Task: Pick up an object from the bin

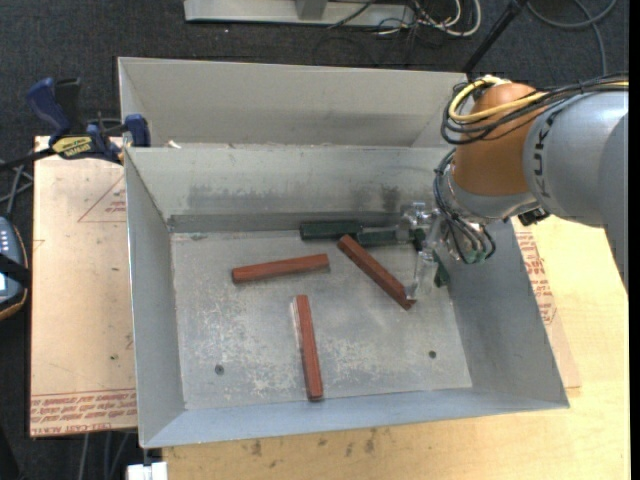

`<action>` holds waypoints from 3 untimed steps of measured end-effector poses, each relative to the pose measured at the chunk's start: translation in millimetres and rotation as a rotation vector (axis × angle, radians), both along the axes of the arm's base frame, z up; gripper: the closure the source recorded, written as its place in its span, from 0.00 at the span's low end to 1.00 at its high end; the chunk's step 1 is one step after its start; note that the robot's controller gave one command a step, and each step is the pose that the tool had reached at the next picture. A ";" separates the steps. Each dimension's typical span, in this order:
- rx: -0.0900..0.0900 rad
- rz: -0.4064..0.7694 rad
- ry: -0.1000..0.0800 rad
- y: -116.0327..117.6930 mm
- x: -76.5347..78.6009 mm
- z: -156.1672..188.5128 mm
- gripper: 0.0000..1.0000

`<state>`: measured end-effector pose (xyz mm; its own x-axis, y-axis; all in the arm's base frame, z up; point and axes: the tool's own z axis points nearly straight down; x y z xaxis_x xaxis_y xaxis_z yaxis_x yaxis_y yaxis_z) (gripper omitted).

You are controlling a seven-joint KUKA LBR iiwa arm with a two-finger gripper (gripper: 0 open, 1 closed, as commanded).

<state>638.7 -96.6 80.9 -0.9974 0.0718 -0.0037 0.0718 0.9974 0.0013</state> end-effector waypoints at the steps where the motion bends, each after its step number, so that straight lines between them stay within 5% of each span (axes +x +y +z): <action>1: 0.000 -0.140 -0.007 24.0 -34.3 -3.4 1.00; 2: -0.001 -0.140 -0.003 24.2 -36.8 -8.4 0.00; 3: -0.001 -0.140 -0.001 24.3 -37.3 -8.9 1.00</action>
Offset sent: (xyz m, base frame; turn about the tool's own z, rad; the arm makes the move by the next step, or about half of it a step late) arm 0.0000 0.0000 0.0000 0.0000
